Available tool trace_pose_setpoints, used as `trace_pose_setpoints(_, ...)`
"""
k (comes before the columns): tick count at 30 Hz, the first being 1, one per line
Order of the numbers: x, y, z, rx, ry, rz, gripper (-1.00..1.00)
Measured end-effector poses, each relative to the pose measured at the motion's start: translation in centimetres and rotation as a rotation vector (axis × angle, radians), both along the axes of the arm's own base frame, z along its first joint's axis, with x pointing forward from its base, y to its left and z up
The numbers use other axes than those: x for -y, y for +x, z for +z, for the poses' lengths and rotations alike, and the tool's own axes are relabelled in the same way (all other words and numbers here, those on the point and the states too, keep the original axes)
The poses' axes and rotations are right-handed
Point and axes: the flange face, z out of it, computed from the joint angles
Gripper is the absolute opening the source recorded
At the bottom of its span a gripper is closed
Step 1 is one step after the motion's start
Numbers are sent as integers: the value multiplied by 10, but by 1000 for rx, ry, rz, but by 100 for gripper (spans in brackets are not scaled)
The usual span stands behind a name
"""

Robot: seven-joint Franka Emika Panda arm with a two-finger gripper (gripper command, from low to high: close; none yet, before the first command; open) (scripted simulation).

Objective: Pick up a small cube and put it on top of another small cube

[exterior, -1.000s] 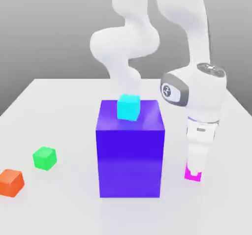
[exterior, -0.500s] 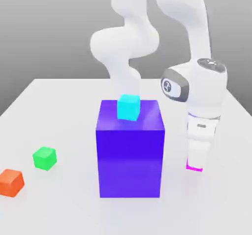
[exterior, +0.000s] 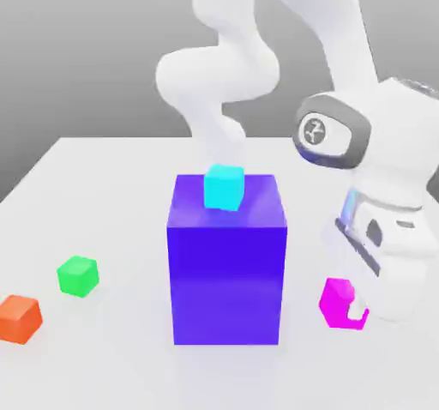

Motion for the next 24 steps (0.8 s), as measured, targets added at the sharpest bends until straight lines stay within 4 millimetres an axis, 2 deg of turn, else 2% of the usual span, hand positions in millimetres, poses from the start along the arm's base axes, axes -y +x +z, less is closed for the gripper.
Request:
trace_pose_setpoints(4,62,42,16,45,-95,-70,-100)
trace_pose_setpoints(7,127,59,24,75,-141,-205,-100)
trace_pose_setpoints(11,229,45,19,108,-127,-542,-100)
trace_pose_setpoints(14,306,17,15,136,-113,-823,-100)
trace_pose_setpoints(16,343,-5,13,164,-94,-1014,-100)
trace_pose_setpoints(18,362,-23,13,196,-64,-1187,-100)
trace_pose_setpoints(24,384,-64,12,279,25,-1618,-100)
